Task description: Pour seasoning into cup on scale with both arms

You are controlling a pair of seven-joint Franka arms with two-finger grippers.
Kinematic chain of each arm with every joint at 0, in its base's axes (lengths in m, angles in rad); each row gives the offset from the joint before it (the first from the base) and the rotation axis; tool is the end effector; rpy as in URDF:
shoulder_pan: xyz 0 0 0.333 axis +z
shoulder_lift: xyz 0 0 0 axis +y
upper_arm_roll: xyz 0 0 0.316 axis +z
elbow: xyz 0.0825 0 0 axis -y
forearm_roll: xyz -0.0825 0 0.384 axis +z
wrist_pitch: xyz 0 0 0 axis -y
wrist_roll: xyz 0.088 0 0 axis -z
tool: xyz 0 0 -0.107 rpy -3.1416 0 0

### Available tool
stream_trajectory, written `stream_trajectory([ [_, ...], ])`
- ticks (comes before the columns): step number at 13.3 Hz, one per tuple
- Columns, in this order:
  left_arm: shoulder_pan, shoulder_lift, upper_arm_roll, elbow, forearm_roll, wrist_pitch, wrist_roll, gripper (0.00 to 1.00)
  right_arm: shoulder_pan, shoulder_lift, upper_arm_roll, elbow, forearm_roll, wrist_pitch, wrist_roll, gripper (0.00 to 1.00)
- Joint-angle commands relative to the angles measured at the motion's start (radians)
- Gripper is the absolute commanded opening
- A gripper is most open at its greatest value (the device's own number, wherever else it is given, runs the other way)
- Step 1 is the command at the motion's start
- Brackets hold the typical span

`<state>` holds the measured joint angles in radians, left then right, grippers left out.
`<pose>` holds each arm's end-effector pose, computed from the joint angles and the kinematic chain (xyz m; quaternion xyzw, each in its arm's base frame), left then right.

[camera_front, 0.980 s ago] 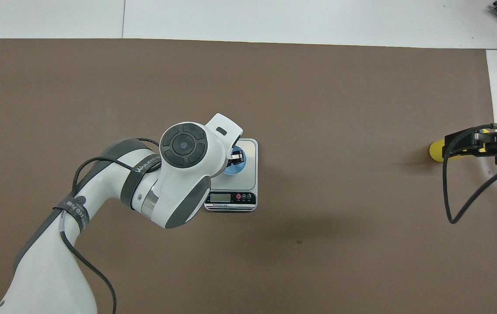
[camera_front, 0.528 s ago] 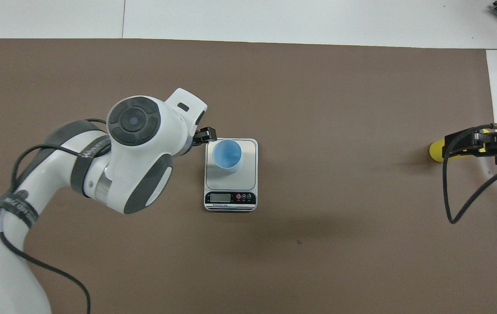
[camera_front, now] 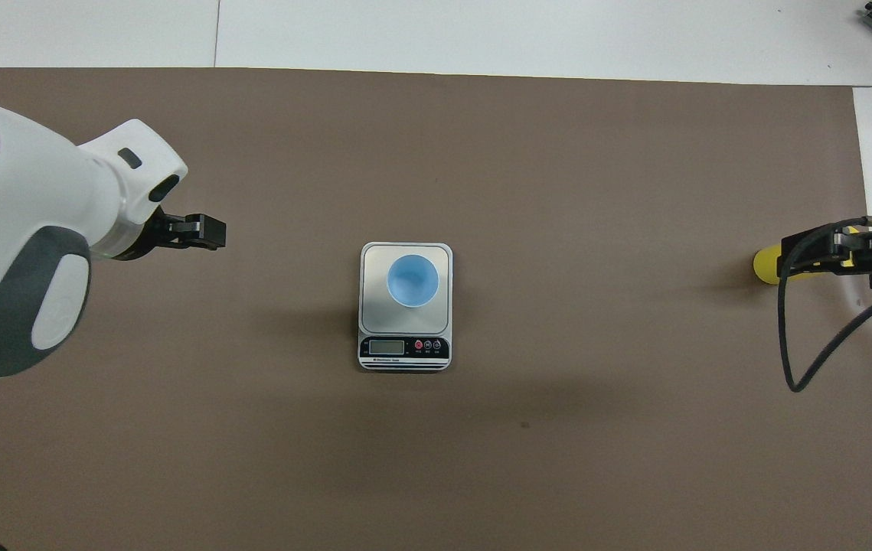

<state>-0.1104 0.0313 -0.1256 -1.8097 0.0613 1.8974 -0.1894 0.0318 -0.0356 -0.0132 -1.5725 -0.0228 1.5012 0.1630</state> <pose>0.5635 -0.1301 0.5217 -0.9987 0.0322 -0.0335 0.0207 0.5363 0.0073 0.6372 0.9971 -0.0727 -0.0168 0.0127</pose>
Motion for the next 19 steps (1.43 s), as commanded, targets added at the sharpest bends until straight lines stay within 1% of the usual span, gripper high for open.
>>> stream_trajectory([
  [1, 0.067, -0.051, -0.005, -0.002, -0.027, -0.059, 0.121, 1.0, -0.013, -0.024, 0.001, -0.026, 0.007, 0.002, -0.022, 1.0],
  [2, 0.09, -0.06, -0.006, 0.015, -0.035, -0.09, 0.166, 1.0, -0.015, -0.024, -0.001, -0.026, 0.007, -0.001, -0.03, 1.0],
  [4, 0.1, -0.057, -0.005, 0.096, -0.035, -0.185, 0.203, 1.0, -0.033, -0.024, -0.002, -0.026, 0.009, -0.004, -0.025, 1.0],
  [6, 0.11, -0.045, -0.006, 0.157, -0.035, -0.242, 0.203, 1.0, -0.05, -0.021, -0.002, -0.026, 0.011, 0.045, -0.017, 1.0],
  [9, 0.112, -0.059, -0.011, 0.144, -0.035, -0.253, 0.202, 1.0, -0.14, -0.007, -0.004, -0.029, 0.089, 0.083, 0.015, 1.0],
  [10, 0.112, -0.06, -0.005, 0.15, -0.035, -0.277, 0.202, 1.0, -0.171, 0.006, -0.004, -0.027, 0.09, 0.091, 0.039, 1.0],
  [13, 0.127, -0.076, 0.006, 0.144, -0.095, -0.255, 0.203, 1.0, -0.225, 0.054, -0.004, 0.006, 0.104, 0.099, 0.169, 1.0],
  [15, 0.126, -0.077, 0.006, 0.141, -0.095, -0.256, 0.203, 1.0, -0.243, 0.115, -0.004, 0.064, 0.106, 0.097, 0.255, 1.0],
  [17, 0.126, -0.08, 0.006, 0.139, -0.095, -0.267, 0.211, 1.0, -0.282, 0.181, -0.004, 0.116, 0.115, 0.08, 0.27, 1.0],
  [18, 0.12, -0.08, 0.004, 0.138, -0.092, -0.268, 0.237, 1.0, -0.317, 0.224, -0.002, 0.152, 0.13, 0.053, 0.27, 1.0],
  [19, 0.123, -0.085, 0.004, 0.124, -0.09, -0.259, 0.263, 1.0, -0.328, 0.267, -0.002, 0.187, 0.127, 0.022, 0.27, 1.0],
])
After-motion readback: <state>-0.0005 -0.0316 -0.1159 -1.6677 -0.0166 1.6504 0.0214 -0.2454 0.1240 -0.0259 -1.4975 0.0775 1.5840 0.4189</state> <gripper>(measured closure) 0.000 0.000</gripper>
